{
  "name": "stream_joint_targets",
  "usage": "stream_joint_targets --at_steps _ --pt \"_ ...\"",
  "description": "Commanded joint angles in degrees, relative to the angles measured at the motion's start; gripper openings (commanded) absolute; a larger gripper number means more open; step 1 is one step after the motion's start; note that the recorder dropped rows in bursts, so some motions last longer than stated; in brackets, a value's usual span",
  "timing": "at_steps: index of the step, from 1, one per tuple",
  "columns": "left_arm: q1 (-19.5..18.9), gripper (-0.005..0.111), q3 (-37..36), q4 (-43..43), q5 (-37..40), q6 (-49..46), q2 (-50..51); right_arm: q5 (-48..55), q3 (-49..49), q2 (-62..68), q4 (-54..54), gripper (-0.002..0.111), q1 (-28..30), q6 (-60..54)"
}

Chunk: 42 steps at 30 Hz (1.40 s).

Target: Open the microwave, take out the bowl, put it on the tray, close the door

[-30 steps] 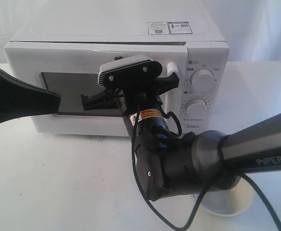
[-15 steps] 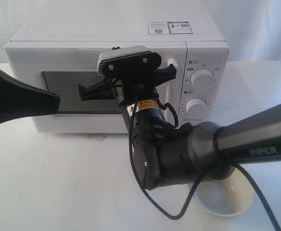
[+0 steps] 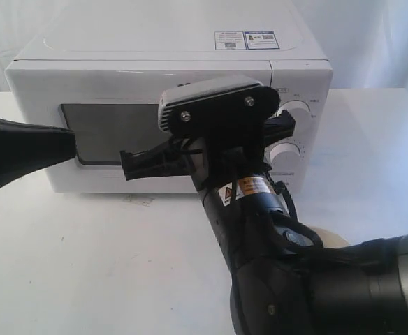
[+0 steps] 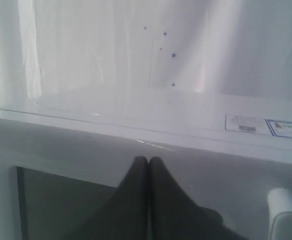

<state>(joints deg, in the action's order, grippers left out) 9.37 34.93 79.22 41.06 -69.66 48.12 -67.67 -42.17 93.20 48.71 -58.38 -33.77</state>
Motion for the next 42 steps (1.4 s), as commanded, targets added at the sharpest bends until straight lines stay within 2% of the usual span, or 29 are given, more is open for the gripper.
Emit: stream_joint_targets --at_steps 1,7,21,26,28,30,33,38,42 --pt "0.14 0.0 -5.78 12.55 -2.63 -10.19 -3.62 0.59 0.56 -0.62 5.22 0.0 -0.45 -0.52" --pt "0.14 0.0 -8.83 12.55 -0.3 -11.55 -4.13 0.48 0.56 -0.62 5.37 0.0 -0.45 -0.52" --pt "0.14 0.0 -8.93 10.29 -0.55 -11.55 -4.13 0.48 0.56 -0.62 5.37 0.0 -0.45 -0.52" --pt "0.04 0.0 -8.47 7.51 -15.24 -17.48 -4.53 0.48 0.56 -0.62 5.37 0.0 -0.45 -0.52" --pt "-1.82 0.0 -8.47 1.61 -18.25 -12.73 -9.7 0.48 0.56 -0.62 5.37 0.0 -0.45 0.11" --pt "-4.93 0.0 -8.47 0.77 -16.72 -5.0 -17.61 0.36 0.56 -0.62 5.37 0.0 -0.45 0.1" --pt "-8.01 0.0 -8.47 -1.51 -15.87 -3.13 -28.78 0.5 0.56 -0.62 5.37 0.0 -0.45 0.1" --pt "-8.12 0.0 -8.47 -12.74 -8.72 -3.13 -35.3 0.5 0.56 -0.62 5.37 0.0 -0.45 0.1" --pt "-8.12 0.0 -8.47 -16.28 -1.28 -0.94 -36.11 0.5 0.56 -0.62 5.37 0.0 -0.45 0.1"
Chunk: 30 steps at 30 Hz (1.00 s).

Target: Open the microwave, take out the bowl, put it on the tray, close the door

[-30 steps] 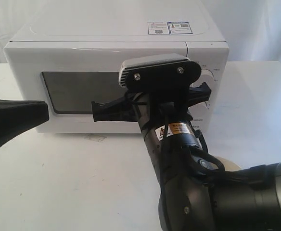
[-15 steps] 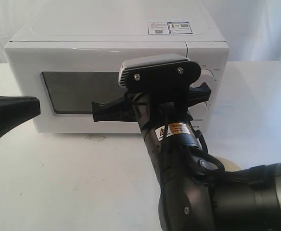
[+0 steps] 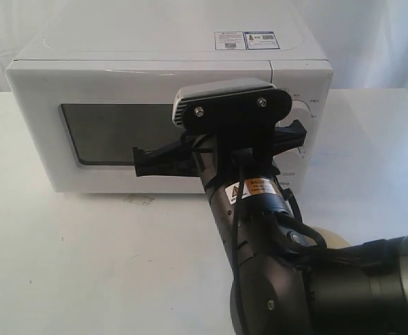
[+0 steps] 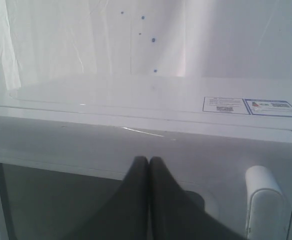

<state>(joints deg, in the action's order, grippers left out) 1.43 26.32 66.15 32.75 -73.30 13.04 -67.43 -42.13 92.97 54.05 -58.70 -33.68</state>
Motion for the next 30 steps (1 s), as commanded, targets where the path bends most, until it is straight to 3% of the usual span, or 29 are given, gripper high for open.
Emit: stream_joint_targets --at_steps 1,5,8,9,12,14,27,30 --pt "-0.18 0.0 0.14 -3.22 7.4 6.02 -1.04 0.26 0.52 -0.38 0.03 0.0 -0.12 0.01" --pt "-0.18 0.0 -1.78 -6.4 2.33 19.95 -1.31 0.15 0.52 -0.38 0.03 0.0 -0.12 0.01" --pt "-1.14 0.0 -4.61 -23.12 -6.02 43.63 -2.99 0.15 0.52 -0.38 0.03 0.0 -0.12 0.01" --pt "-1.82 0.0 -6.08 -32.59 -8.09 55.52 -3.71 0.15 0.52 -0.38 0.03 0.0 -0.12 0.01" --pt "-3.38 0.0 -9.73 -52.01 -12.54 77.11 -5.31 0.26 0.52 -0.38 0.03 0.0 -0.12 0.01" --pt "-4.21 0.0 -11.97 -58.27 -14.22 84.26 -6.53 0.26 0.52 -0.38 0.03 0.0 -0.12 0.01" --pt "-4.69 0.0 -26.32 -64.18 -32.75 85.11 -13.04 0.26 0.52 -0.38 0.03 0.0 -0.12 0.01" --pt "-4.69 0.0 -26.32 -66.15 -31.7 85.11 -13.04 0.26 0.52 -0.38 0.03 0.0 -0.12 0.01"
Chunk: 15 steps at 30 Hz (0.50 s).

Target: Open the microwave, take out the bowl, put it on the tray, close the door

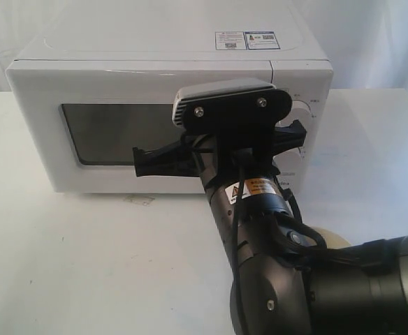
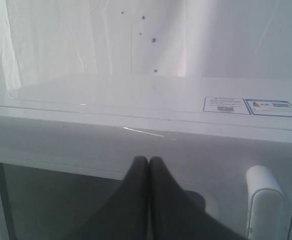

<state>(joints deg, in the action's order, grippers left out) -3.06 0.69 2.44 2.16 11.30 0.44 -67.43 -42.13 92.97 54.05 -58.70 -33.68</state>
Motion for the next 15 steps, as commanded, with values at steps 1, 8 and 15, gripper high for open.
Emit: stream_joint_targets --at_steps 1,8,15 --pt "-0.2 0.0 -0.69 -2.77 0.41 0.5 -0.44 0.26 0.52 -0.38 0.03 0.0 -0.12 0.01" --pt "-0.2 0.0 -0.69 -2.44 10.56 0.5 -0.44 0.26 0.52 -0.38 0.03 0.0 -0.12 0.01" --pt "-0.2 0.0 -0.69 -2.44 9.92 0.5 -0.44 0.26 0.52 -0.38 0.03 0.0 -0.12 0.01"
